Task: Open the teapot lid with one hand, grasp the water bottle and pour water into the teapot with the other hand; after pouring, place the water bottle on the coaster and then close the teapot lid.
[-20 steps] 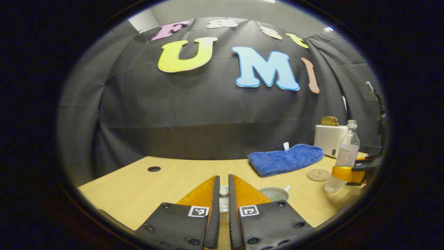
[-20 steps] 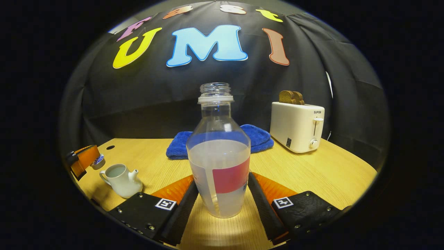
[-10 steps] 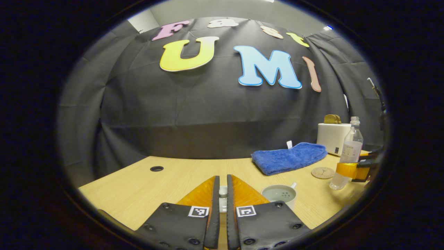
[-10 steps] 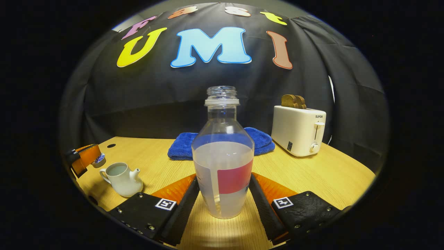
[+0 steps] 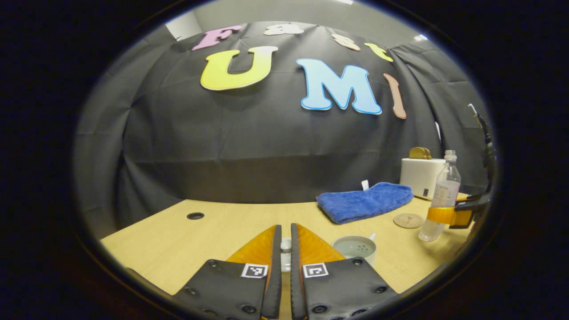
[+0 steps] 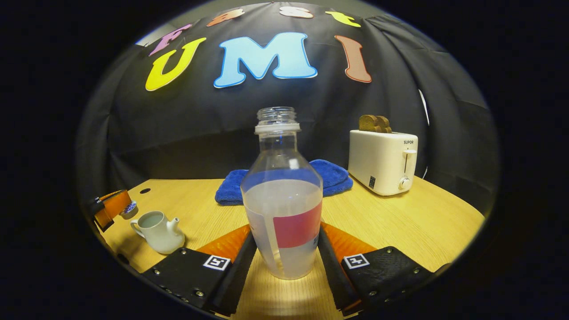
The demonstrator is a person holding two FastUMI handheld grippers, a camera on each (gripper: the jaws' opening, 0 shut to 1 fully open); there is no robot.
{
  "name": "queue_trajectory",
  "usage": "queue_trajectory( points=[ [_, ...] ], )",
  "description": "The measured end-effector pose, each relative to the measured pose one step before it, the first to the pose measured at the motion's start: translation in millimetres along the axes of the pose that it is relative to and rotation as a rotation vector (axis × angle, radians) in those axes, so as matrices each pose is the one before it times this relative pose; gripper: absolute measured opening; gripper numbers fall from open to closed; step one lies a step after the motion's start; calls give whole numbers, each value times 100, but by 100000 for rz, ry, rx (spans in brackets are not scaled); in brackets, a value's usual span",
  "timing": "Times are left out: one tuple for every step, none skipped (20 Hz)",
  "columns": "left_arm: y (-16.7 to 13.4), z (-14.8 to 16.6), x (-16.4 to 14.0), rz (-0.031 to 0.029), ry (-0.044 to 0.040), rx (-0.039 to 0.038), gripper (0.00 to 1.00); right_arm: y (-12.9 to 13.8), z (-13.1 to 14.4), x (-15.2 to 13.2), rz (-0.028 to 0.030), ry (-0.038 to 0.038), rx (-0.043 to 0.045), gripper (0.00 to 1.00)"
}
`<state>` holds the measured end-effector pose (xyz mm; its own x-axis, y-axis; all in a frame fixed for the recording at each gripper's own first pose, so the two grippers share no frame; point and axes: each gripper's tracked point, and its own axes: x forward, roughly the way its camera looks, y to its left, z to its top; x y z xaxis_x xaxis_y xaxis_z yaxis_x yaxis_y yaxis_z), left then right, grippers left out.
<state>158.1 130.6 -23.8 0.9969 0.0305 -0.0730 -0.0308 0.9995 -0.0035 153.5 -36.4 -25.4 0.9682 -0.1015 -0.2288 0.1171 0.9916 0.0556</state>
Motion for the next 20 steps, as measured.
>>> queue_trajectory(
  points=[
    [-56, 113, -5, -181, 145, 288, 15, -99, 30, 4, -258, -319, -820, 78],
    [44, 125, -33, -68, -303, -240, 16, -151, 24, 80, -421, 76, -575, 77],
    [46, 95, 34, -32, -653, -547, 16, -25, 10, -27, -248, 160, -431, 75],
    [85, 106, 36, -132, -332, -397, 15, -91, 140, 4, -325, 32, -400, 75],
    [126, -118, 49, -69, -25, -319, 16, -25, 270, -79, -681, -702, -1042, 75],
    [-103, 29, 71, -299, 112, -306, 16, -22, 552, -136, -930, -1340, -2372, 75],
    [-143, -28, -83, -442, -7, -439, 16, -14, 385, -126, -1224, -1365, -3691, 75],
    [-146, 80, -16, -438, -124, -448, 16, 110, 464, -231, -1321, -1242, -4433, 75],
    [-31, 128, 23, -347, -102, -269, 16, 285, 192, -127, -786, -1171, -4567, 75],
    [-123, -37, -29, -476, -55, -90, 15, 443, 196, -75, -431, -615, -4874, 75],
    [38, 34, 82, -277, -252, -36, 15, 334, -10, 16, -590, -195, -5481, 75],
    [53, 99, -9, -147, -150, 313, 15, 589, 48, 29, -217, 273, -5449, 75],
    [124, 39, -12, 76, -314, 483, 16, 682, -121, 101, 692, 241, -4836, 75],
    [223, 159, -30, 280, -142, 50, 16, 736, 24, 37, 694, 272, -4423, 75],
    [309, 112, -90, 114, -98, -773, 16, 555, 46, 39, 698, 254, -4437, 75],
    [321, 180, -112, -71, -200, -1633, 16, 419, 305, 24, 462, -329, -4721, 75],
    [521, 89, 5, 227, -262, -1760, 16, 302, 329, 51, 127, -585, -4923, 75],
    [453, 130, -5, 491, -201, -1289, 14, 252, 417, 19, -161, -808, -5112, 75],
    [600, -79, -22, 987, 91, -812, 15, 149, 386, 14, -147, -595, -4708, 75],
    [660, 45, 69, 1051, 40, -773, 15, 290, 264, 94, 365, -775, -3553, 75]
  ],
)
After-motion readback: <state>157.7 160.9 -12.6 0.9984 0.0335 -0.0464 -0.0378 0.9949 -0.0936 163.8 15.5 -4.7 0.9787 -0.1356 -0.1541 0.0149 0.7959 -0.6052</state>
